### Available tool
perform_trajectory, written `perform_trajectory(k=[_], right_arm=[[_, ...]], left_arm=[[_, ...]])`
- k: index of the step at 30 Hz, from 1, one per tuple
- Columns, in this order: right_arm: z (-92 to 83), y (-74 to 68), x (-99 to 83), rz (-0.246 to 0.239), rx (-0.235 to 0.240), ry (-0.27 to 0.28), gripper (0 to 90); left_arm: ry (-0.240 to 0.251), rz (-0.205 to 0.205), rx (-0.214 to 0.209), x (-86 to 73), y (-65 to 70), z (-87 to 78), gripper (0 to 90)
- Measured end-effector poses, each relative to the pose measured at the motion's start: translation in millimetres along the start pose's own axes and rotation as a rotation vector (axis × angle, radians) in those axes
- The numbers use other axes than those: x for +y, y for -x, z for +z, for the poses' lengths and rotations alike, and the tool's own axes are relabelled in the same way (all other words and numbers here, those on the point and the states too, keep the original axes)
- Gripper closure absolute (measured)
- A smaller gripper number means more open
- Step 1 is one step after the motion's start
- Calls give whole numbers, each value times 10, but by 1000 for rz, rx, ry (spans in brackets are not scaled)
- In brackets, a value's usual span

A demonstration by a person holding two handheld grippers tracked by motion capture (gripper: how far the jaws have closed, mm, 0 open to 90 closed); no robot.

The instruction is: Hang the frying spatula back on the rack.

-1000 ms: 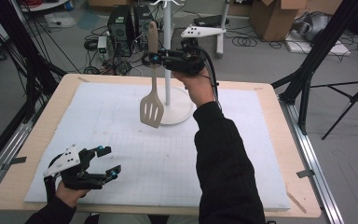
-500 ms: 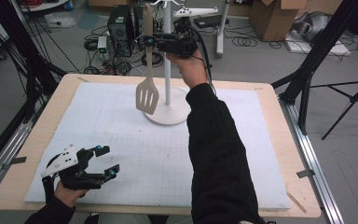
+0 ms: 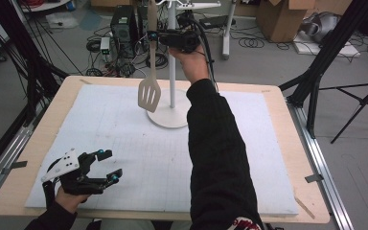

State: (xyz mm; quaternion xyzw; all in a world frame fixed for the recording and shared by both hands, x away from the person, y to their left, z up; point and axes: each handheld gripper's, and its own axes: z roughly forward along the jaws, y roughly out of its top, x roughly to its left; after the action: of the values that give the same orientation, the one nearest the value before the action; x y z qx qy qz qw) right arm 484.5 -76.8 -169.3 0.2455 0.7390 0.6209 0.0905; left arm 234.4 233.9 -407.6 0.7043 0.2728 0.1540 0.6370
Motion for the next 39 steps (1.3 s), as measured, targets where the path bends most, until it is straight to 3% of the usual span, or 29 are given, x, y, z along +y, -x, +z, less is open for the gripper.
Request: perform_trajectory(k=[14, 23, 27, 33, 39], right_arm=[[-55, 137, -89, 30, -39, -2, 747], [-112, 186, -153, -32, -60, 20, 744], [-137, 185, -159, -38, -72, 26, 732], [-255, 138, -182, -28, -106, 57, 620], [-519, 20, -246, -49, -153, 58, 519]], left_arm=[[2, 1, 4, 3, -4, -12, 221], [3, 2, 6, 5, 2, -14, 222], [8, 1, 8, 8, -6, -23, 222], [8, 1, 12, 10, -9, -27, 222], [19, -18, 1, 20, 6, -24, 221]])
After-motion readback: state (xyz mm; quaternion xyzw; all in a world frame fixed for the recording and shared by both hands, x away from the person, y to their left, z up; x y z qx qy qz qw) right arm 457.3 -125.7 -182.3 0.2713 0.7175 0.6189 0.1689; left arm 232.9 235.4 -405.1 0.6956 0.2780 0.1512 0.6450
